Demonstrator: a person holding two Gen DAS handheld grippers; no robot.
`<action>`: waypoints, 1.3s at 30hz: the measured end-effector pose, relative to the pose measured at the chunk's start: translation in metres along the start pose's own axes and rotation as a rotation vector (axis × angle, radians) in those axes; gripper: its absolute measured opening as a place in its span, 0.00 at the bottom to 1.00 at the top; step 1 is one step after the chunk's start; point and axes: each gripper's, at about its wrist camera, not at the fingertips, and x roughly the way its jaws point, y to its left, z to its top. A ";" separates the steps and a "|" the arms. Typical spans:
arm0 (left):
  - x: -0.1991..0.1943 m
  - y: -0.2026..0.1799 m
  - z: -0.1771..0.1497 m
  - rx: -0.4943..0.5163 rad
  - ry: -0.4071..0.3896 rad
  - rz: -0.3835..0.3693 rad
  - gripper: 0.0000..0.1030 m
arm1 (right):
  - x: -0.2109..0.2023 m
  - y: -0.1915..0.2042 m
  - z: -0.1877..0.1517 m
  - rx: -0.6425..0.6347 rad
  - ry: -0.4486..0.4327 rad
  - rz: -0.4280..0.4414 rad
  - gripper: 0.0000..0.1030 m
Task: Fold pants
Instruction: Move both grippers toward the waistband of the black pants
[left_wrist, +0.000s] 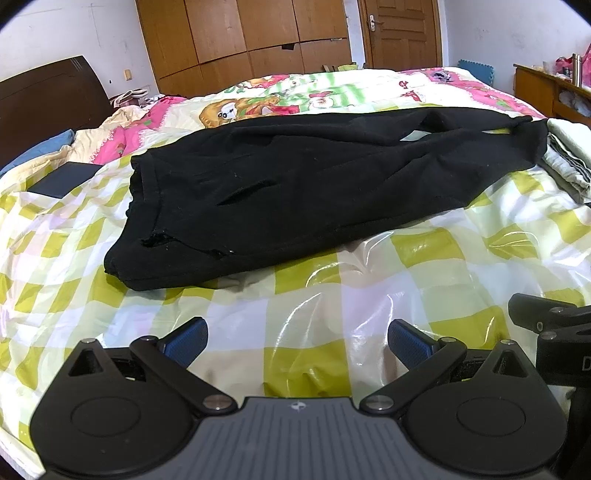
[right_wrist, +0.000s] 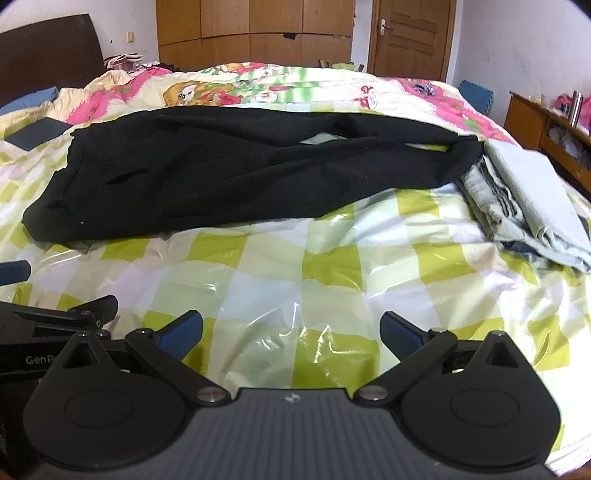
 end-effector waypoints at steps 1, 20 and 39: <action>0.000 0.000 0.000 0.000 0.001 0.000 1.00 | 0.000 0.001 0.000 -0.007 -0.003 -0.003 0.98; 0.009 0.011 0.004 -0.043 0.009 0.020 1.00 | 0.002 0.025 0.018 -0.148 -0.041 -0.038 0.98; 0.031 0.033 0.014 -0.092 0.022 0.086 1.00 | 0.036 0.047 0.051 -0.173 -0.026 0.012 0.98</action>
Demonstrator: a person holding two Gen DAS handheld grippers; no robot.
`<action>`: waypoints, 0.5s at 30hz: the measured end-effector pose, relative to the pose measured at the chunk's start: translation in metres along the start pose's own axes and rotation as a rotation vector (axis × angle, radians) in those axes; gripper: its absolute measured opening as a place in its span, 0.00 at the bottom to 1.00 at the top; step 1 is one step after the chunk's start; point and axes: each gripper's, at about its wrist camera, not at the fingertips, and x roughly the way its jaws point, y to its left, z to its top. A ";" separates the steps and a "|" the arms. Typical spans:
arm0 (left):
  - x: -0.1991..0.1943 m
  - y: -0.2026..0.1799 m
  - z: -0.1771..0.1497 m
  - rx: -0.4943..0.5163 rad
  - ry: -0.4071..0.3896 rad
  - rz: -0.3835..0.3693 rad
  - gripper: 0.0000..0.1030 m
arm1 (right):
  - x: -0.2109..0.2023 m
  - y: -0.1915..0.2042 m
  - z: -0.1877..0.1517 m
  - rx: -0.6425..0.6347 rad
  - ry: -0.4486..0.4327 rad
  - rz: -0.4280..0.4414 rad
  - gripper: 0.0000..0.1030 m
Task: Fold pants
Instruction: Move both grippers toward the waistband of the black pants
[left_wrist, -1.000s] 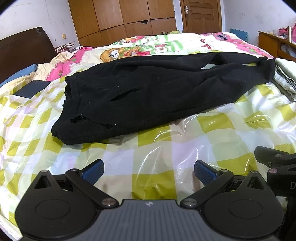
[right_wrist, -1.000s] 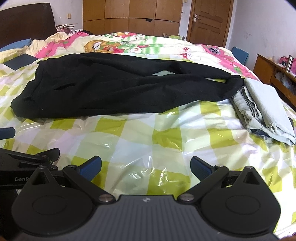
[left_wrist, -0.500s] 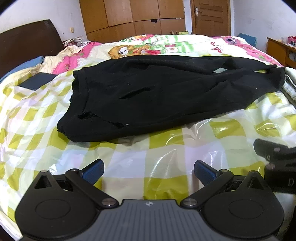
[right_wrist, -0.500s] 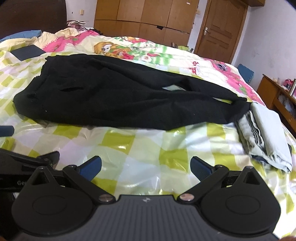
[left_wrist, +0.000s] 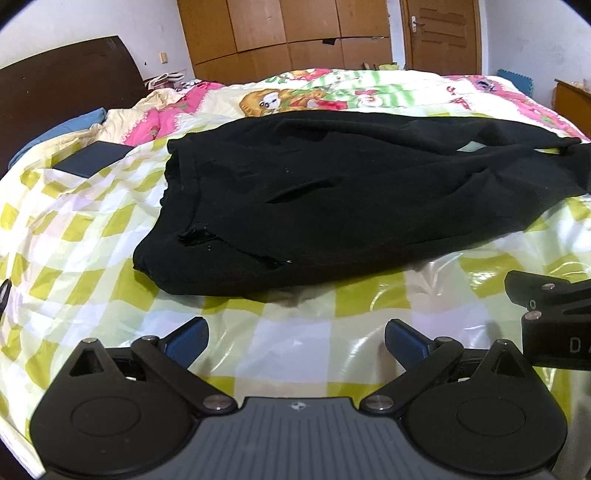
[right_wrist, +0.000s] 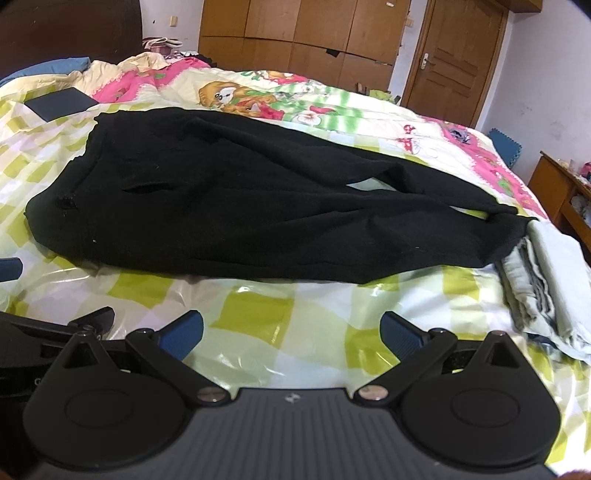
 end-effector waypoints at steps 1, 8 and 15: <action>0.002 0.001 0.001 -0.002 0.004 0.002 1.00 | 0.002 0.001 0.001 -0.002 0.002 0.004 0.98; 0.015 0.007 0.006 0.008 0.004 0.032 1.00 | 0.019 0.009 0.011 -0.008 0.020 0.026 0.98; 0.027 0.018 0.013 -0.006 0.000 0.047 1.00 | 0.031 0.019 0.023 -0.024 0.025 0.033 0.98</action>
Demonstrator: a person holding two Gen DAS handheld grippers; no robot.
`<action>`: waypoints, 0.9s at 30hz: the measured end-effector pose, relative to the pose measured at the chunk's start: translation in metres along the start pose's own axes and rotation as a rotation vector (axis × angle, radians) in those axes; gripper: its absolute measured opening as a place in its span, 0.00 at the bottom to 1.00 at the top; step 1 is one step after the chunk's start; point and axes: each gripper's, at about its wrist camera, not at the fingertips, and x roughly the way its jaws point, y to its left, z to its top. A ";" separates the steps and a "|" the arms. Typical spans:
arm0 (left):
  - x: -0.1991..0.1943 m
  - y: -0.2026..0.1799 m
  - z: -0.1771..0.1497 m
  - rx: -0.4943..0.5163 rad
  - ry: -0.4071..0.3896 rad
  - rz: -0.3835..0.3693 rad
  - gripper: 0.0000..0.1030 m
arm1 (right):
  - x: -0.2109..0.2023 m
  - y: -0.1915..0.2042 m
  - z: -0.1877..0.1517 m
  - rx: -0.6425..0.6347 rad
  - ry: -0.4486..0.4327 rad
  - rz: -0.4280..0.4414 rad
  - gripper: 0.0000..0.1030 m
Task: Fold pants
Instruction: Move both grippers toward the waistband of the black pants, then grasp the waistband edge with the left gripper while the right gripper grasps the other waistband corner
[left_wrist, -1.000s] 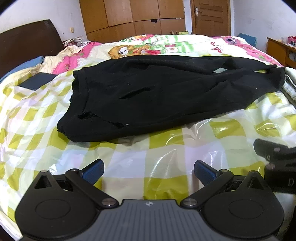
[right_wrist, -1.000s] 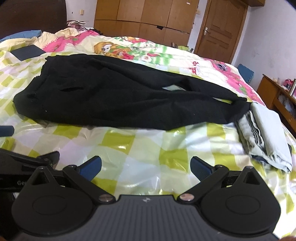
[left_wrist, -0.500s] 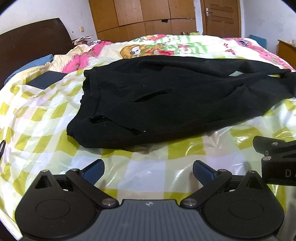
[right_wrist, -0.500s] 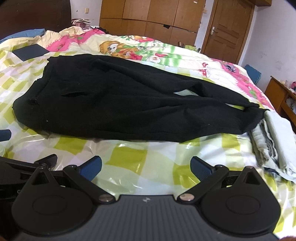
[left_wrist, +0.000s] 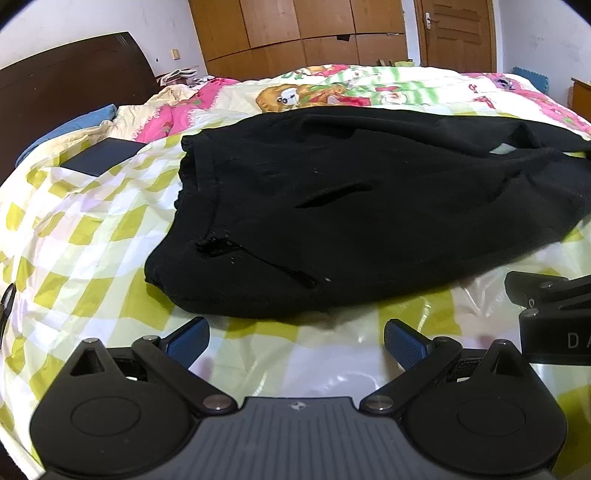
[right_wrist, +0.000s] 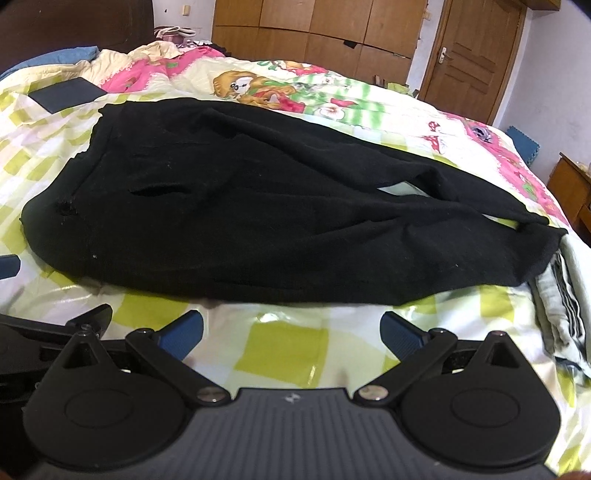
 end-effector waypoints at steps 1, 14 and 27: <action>0.001 0.001 0.001 0.001 -0.004 0.003 1.00 | 0.001 0.001 0.002 -0.003 0.000 0.000 0.98; 0.014 0.023 0.005 -0.037 -0.004 0.025 1.00 | 0.019 0.023 0.021 -0.049 0.010 0.024 0.98; 0.002 0.047 -0.007 0.165 -0.110 0.099 1.00 | 0.013 0.040 0.023 -0.250 -0.073 0.172 0.91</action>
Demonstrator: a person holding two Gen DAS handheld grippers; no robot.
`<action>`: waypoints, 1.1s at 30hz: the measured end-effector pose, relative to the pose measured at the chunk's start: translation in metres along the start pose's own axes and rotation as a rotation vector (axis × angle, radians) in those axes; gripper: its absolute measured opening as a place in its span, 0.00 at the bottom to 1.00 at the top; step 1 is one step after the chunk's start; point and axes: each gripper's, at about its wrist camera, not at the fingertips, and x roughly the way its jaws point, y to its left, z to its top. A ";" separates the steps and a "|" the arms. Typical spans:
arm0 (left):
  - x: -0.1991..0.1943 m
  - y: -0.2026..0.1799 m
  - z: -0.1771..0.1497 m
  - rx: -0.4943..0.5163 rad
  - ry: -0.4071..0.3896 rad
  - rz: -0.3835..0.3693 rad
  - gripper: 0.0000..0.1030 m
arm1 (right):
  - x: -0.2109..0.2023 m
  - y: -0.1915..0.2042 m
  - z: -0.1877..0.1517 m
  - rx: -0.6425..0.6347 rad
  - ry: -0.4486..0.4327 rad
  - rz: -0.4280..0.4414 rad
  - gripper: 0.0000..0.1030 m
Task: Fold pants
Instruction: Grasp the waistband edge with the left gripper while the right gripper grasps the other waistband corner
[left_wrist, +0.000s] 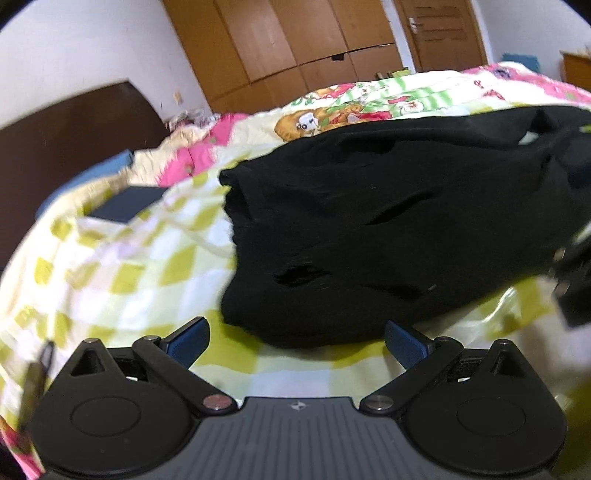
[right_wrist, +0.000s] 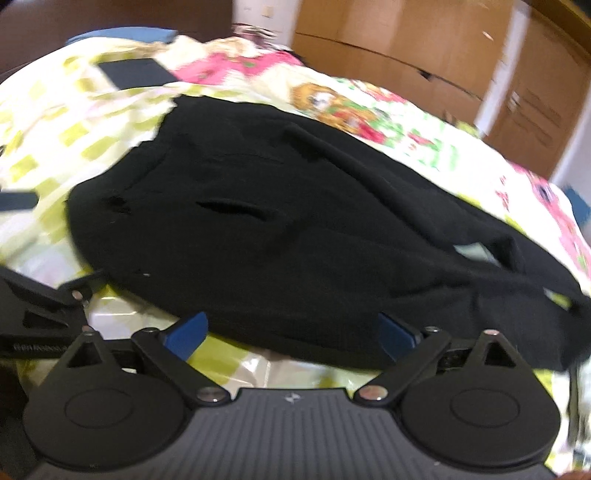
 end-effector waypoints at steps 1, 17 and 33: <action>0.001 0.004 -0.001 0.009 0.000 -0.003 1.00 | 0.000 0.003 0.002 -0.027 -0.014 0.020 0.90; 0.074 0.044 0.014 -0.040 0.132 -0.218 0.71 | 0.062 0.054 0.026 -0.281 0.055 0.305 0.64; 0.040 0.107 -0.007 -0.091 0.145 -0.205 0.17 | 0.038 0.103 0.051 -0.192 0.117 0.372 0.15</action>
